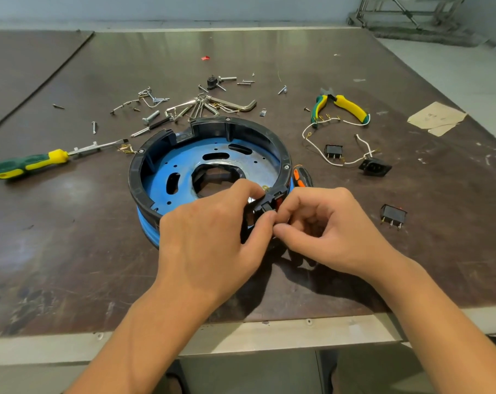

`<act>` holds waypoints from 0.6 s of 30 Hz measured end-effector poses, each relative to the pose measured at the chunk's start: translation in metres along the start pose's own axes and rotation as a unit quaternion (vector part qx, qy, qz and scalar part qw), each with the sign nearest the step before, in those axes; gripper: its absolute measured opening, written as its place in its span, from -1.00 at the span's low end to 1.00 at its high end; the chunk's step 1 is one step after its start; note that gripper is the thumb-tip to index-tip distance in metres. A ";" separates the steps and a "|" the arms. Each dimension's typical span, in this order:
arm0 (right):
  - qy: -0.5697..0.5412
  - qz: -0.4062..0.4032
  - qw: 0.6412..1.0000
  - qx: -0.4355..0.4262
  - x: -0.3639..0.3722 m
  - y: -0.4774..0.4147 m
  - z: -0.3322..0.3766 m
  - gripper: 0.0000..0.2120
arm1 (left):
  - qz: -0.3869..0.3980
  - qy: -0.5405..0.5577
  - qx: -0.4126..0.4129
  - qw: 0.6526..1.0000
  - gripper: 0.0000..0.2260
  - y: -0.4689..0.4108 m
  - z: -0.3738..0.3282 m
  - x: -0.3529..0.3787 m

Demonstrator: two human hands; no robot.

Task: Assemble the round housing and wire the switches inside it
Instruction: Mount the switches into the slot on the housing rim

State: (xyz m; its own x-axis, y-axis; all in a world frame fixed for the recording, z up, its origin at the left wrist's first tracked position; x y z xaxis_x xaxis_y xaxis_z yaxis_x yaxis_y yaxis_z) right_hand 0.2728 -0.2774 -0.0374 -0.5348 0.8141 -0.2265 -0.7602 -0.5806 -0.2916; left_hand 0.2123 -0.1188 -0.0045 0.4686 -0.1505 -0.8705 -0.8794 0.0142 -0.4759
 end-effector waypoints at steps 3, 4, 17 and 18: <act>-0.006 -0.024 1.000 0.006 -0.002 -0.001 -0.004 -0.96 | 0.000 0.000 0.000 1.000 -0.74 0.000 -0.001 0.000; -0.005 -0.033 0.999 0.008 -0.003 -0.001 -0.005 -0.94 | -0.002 -0.001 -0.001 1.000 -0.75 0.000 -0.001 0.000; 0.009 -0.076 0.997 0.008 -0.001 -0.003 -0.007 -0.87 | -0.009 -0.012 -0.004 1.000 -0.76 0.000 -0.002 0.003; 0.009 -0.079 0.997 0.007 -0.001 -0.003 -0.007 -0.87 | -0.008 -0.014 -0.004 1.000 -0.76 0.000 -0.002 0.003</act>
State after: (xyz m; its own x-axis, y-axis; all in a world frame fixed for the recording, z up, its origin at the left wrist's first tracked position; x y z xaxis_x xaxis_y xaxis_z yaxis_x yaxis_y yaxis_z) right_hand 0.2785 -0.2760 -0.0429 -0.4013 0.8948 -0.1959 -0.8392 -0.4448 -0.3127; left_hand 0.2135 -0.1210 -0.0067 0.4847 -0.1237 -0.8659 -0.8723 0.0038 -0.4889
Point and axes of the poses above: each hand's wrist, its own y-axis away from the middle knuckle, its own x-axis out of the palm, z = x × y, the point moved 4 cm from there along -y, towards the middle knuckle, and after that the axes turned 13 degrees about -y, right-handed, at the moved point
